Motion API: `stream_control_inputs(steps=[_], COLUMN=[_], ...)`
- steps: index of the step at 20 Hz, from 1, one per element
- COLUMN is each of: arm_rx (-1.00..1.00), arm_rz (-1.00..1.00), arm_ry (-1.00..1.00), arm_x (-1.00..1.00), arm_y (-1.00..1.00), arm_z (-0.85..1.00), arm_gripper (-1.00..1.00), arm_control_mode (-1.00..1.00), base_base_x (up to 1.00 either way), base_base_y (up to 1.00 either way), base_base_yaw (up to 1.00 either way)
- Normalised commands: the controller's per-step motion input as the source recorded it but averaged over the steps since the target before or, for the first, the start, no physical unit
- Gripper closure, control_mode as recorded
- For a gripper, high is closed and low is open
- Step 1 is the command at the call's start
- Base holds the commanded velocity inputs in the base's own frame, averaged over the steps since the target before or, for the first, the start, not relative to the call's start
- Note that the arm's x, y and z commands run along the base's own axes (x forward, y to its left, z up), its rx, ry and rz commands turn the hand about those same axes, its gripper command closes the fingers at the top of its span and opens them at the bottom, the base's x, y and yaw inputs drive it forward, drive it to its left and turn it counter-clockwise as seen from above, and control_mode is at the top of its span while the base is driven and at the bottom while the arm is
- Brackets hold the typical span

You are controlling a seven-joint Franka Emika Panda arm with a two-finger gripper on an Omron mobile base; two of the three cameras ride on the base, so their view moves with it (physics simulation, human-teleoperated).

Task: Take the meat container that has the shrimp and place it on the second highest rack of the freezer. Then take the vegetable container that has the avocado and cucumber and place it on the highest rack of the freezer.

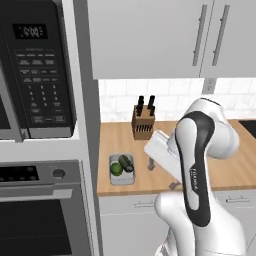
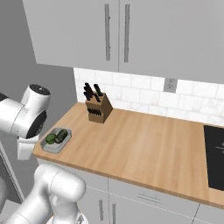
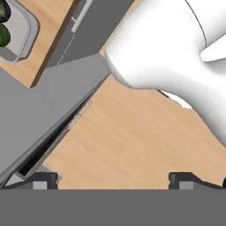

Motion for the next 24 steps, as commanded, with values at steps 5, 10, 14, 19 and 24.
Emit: stream_control_inputs(steps=[5, 10, 14, 19, 24], arm_rx=[-0.1, -0.3, -0.15, -0.07, -0.07], arm_rz=[-0.16, -0.23, -0.3, -0.29, -0.19], arm_ry=[0.06, -0.03, 0.04, 0.04, 0.0], arm_x=[0.89, 0.42, 0.75, 0.72, 0.07], arm_y=[0.18, 0.21, 0.0, 0.05, 0.15], arm_z=[-0.6, -0.43, -0.24, -0.29, -0.49], arm_gripper=[-1.0, -1.0, -1.0, -1.0, -1.0], arm_control_mode=[-1.0, -1.0, -1.0, -1.0, -1.0], base_base_x=[0.0, 0.0, 0.0, 0.0, 0.0], base_base_y=[0.0, 0.0, 0.0, 0.0, 0.0], base_base_yaw=[0.0, 0.0, 0.0, 0.0, 0.0])
